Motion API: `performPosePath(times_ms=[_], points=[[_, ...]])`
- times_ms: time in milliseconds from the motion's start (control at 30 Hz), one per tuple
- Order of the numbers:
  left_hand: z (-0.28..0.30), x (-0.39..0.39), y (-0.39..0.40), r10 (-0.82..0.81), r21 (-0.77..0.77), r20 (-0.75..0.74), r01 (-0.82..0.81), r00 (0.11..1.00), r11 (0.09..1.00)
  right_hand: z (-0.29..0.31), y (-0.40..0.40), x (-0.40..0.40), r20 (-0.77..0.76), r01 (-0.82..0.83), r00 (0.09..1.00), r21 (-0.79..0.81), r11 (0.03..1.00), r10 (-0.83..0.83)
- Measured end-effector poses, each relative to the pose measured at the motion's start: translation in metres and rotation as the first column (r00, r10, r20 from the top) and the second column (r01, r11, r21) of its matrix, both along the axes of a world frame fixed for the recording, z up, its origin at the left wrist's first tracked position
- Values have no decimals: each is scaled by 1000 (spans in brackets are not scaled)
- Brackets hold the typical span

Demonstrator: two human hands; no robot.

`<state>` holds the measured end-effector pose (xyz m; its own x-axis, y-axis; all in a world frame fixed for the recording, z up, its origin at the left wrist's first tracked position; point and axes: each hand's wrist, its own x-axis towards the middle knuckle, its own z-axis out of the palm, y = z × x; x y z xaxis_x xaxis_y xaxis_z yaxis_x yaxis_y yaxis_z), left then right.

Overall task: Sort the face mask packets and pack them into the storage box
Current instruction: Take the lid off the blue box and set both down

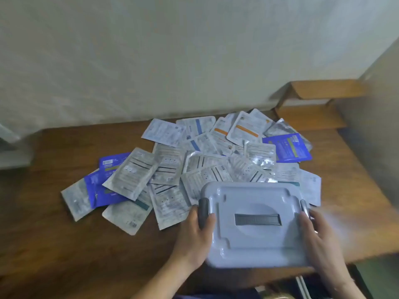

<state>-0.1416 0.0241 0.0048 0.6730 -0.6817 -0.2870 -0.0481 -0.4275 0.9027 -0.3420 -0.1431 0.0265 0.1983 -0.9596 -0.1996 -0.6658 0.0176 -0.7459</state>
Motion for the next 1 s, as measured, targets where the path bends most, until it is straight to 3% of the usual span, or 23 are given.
performPosePath(times_ms=[233, 600, 700, 800, 867, 1000], points=[[-8, -35, -65, -164, 24, -6, 165, 986, 986, -22, -37, -61, 1, 67, 998, -58, 996, -67], [-10, -25, -85, -309, 156, 90, 293, 947, 943, -19, -45, -71, -52, 51, 997, -54, 997, -54], [-12, -17, -82, -377, 191, 130, 350, 917, 917, -15, -47, -74, 35, 128, 991, 41, 991, -129], [-12, -8, -80, -460, 195, 132, 432, 878, 881, -19, -49, -81, 18, 155, 987, 122, 980, -158], [-9, -4, -82, -471, 192, 59, 453, 880, 871, -28, -51, -85, 31, 224, 971, 231, 947, -238], [-4, -3, -83, -324, 146, -142, 344, 935, 928, -36, -50, -84, 74, 274, 943, 381, 883, -324]])
